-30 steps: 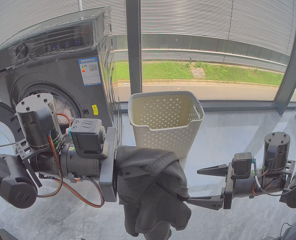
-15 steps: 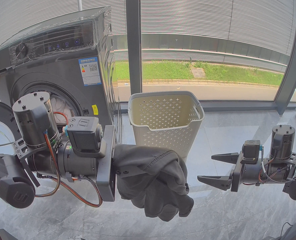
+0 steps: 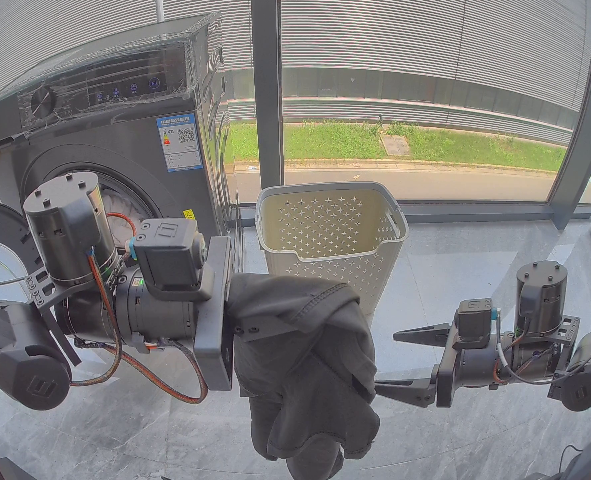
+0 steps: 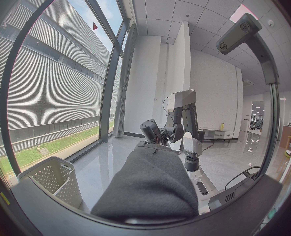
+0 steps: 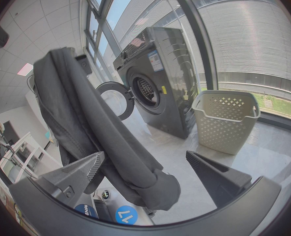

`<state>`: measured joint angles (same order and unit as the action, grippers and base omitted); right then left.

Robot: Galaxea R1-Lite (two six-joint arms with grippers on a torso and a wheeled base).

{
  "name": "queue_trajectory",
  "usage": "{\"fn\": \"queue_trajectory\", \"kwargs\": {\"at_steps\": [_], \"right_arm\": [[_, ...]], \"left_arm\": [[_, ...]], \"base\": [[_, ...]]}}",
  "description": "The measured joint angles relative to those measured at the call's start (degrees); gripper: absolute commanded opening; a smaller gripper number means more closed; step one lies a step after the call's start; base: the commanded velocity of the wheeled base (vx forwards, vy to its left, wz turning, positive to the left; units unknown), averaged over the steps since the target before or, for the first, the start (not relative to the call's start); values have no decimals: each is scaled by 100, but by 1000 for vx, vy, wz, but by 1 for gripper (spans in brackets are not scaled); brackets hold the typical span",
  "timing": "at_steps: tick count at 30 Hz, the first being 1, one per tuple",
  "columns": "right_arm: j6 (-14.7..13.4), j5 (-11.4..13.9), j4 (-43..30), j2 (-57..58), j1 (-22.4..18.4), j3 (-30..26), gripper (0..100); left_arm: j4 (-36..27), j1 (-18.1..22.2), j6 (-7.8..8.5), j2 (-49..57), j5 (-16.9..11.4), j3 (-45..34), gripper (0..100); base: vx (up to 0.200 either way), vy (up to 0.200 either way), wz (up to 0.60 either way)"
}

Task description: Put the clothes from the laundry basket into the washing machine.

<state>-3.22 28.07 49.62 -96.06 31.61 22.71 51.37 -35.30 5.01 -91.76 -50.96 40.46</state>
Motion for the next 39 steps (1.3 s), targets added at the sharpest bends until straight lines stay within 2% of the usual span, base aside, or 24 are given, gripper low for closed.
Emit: {"fn": "queue_trajectory", "kwargs": {"at_steps": [8, 16, 20, 21, 29, 39], "right_arm": [[-9, -2, 37, -243, 571, 243, 100], [11, 17, 39, -297, 807, 315, 100], [0, 11, 39, -405, 827, 540, 100], [0, 9, 39, -443, 824, 608, 0], [-28, -20, 72, -617, 800, 796, 0], [-66, -165, 77, 69, 780, 355, 0]], "left_arm": [[-13, -2, -1, -20, 10, 66, 0], [22, -11, -1, -72, 7, 105, 0], [22, -33, 0, -83, 10, 123, 0], [24, -37, -1, -83, 11, 127, 0], [20, 0, -1, -85, 16, 112, 0], [44, 354, 24, -190, 7, 69, 0]], "base": [[0, 0, 0], [0, 0, 0], [0, 0, 0], [0, 0, 0], [0, 0, 0], [0, 0, 0]]}}
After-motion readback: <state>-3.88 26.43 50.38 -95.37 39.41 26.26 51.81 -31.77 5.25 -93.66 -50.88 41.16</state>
